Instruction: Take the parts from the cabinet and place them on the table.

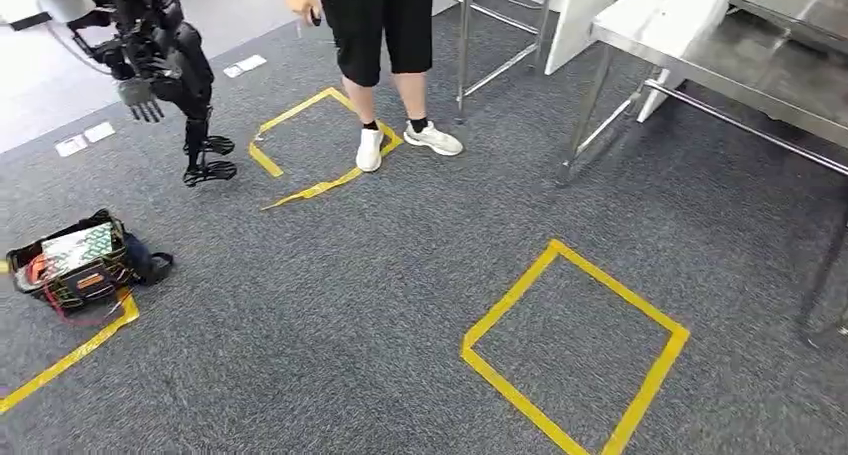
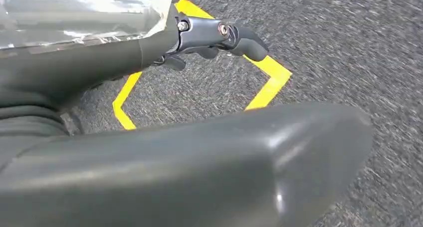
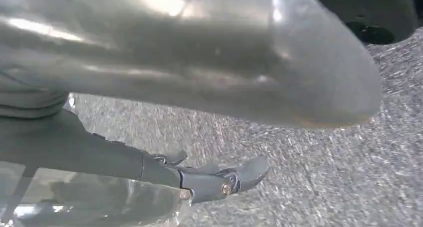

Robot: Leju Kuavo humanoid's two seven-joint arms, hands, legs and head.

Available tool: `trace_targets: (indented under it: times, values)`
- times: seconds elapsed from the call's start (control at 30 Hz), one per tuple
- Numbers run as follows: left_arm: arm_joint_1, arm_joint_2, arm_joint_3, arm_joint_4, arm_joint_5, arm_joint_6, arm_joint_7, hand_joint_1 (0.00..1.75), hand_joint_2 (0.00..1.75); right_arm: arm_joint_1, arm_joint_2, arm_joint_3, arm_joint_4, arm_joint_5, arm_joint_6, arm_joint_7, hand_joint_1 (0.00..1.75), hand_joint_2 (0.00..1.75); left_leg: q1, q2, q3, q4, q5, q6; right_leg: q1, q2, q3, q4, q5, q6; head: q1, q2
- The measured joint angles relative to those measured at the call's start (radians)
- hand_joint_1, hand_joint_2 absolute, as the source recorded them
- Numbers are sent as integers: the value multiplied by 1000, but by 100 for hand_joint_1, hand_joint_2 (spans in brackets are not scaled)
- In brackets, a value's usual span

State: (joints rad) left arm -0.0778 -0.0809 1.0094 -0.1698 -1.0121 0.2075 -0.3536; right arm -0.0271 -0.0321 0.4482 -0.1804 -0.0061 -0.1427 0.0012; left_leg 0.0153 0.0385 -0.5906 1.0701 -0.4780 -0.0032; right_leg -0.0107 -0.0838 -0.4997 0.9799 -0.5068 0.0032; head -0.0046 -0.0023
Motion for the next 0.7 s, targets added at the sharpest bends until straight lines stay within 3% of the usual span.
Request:
trace_targets:
  times: [0.03, 0.07, 0.17, 0.2, 0.23, 0.27, 0.3, 0.33, 0.37, 0.4, 0.43, 0.47, 0.5, 0.53, 0.57, 0.67, 0.7]
  values:
    - [-2, 0, 0, 0, 0, 0, 0, 0, 0, -1, 0, 0, 0, 0, 0, 0, 0, 0, -2, 42, 31, -57, -3, 5, 8, -9, 10, 3, -4, 6, 0, 0]
    - [-4, 0, 0, 0, 0, 0, 0, 0, 0, 0, -1, 0, 0, 0, 0, 0, 0, 0, -5, 28, 31, -58, 4, 14, 16, -16, 3, 5, -9, 14, 3, 0]
    - [-4, -1, 0, 0, 0, 0, 0, 0, 0, -5, -1, 0, 0, 0, 0, 0, 0, 0, -15, -3, 22, -59, 7, 33, 11, -44, 19, 0, -8, 28, 6, 0]
    - [-4, -1, 0, 0, 0, 0, 0, 0, 0, -6, -2, 0, 0, 0, 0, 0, 0, 0, -6, -14, 27, -68, 16, 45, 14, -38, 11, 5, -15, 35, 8, 0]
    - [-2, -1, 0, 0, 0, 0, 0, 0, 0, -6, -1, 0, 0, 0, 0, 0, 0, 0, -7, -20, 25, -71, 19, 49, 6, 15, 1, 31, -33, 37, 12, 0]
    - [-4, 0, 0, 0, 0, 0, 0, 0, 0, -5, 0, 0, 0, 0, 0, 0, 0, 0, -5, -29, 22, -71, 22, 55, 4, 54, -28, 98, -69, 30, 13, 0]
    - [-6, 1, 0, 0, 0, 0, 0, 0, 0, -3, 1, 0, 0, 0, 0, 0, 0, 0, -5, -41, 19, -70, 24, 58, 3, 72, -74, 194, -109, 25, 15, 0]
    - [-6, 0, 0, 0, 0, 0, 0, 0, 0, -2, 0, 0, 1, 0, 0, 0, 0, 0, -7, -54, 17, -70, 25, 59, 3, 77, -115, 277, -137, 24, 14, 0]
    - [-6, 0, 0, 0, 0, 0, 0, 0, 0, 0, 0, 0, 1, 0, 0, 0, 0, 0, -7, -67, 16, -70, 25, 59, 3, 79, -144, 334, -149, 29, 15, 0]
    - [-5, 0, 0, 0, 0, 0, 0, 0, 0, 1, 0, 0, 1, 0, 0, 0, 0, 0, -7, -79, 16, -70, 26, 59, 2, 80, -151, 341, -143, 35, 14, 0]
    - [-4, 0, 0, 0, 0, 0, 0, 0, 0, 4, 0, 0, 2, -1, 0, 1, 0, 0, -6, -93, 18, -70, 26, 59, -1, 80, -132, 296, -115, 48, 15, 0]
    - [-4, 0, 0, 0, 0, 0, 0, 0, 0, 4, 0, 0, 2, -1, 0, 1, 0, 0, -5, -107, 20, -69, 27, 57, -4, 83, -92, 203, -71, 61, 14, 0]
    - [-4, 0, 0, 0, 0, 0, 0, 0, 0, 2, -1, 0, 2, -1, 0, 1, 0, 0, -5, -119, 21, -69, 27, 54, -9, 97, -48, 105, -30, 71, 15, 0]
    - [-4, 0, 0, 0, 0, 0, 0, 0, 0, 2, -1, 0, 2, -1, 0, 1, 0, 0, -4, -128, 21, -69, 29, 49, -15, 134, -13, 23, -3, 74, 15, 0]
    - [-5, 0, 0, 0, 0, 0, 0, 0, 0, 0, -1, 0, 2, -2, 0, 1, 0, 0, -13, -137, 18, -63, 25, 41, -7, 134, -12, 10, -2, 62, 15, 0]
    - [-2, 0, 0, 0, 0, 0, 0, 0, 0, -2, -1, 0, 2, -2, 0, 1, 0, 0, -7, -157, 12, -70, 33, 23, 0, 110, -9, 13, 0, 36, 13, 0]
    - [-1, 1, 0, 0, 0, 0, 0, 0, 0, -3, 0, 0, 2, -2, 0, 1, 0, 0, -6, -164, 10, -66, 33, 16, -12, 97, -6, 5, 8, 23, 13, 0]
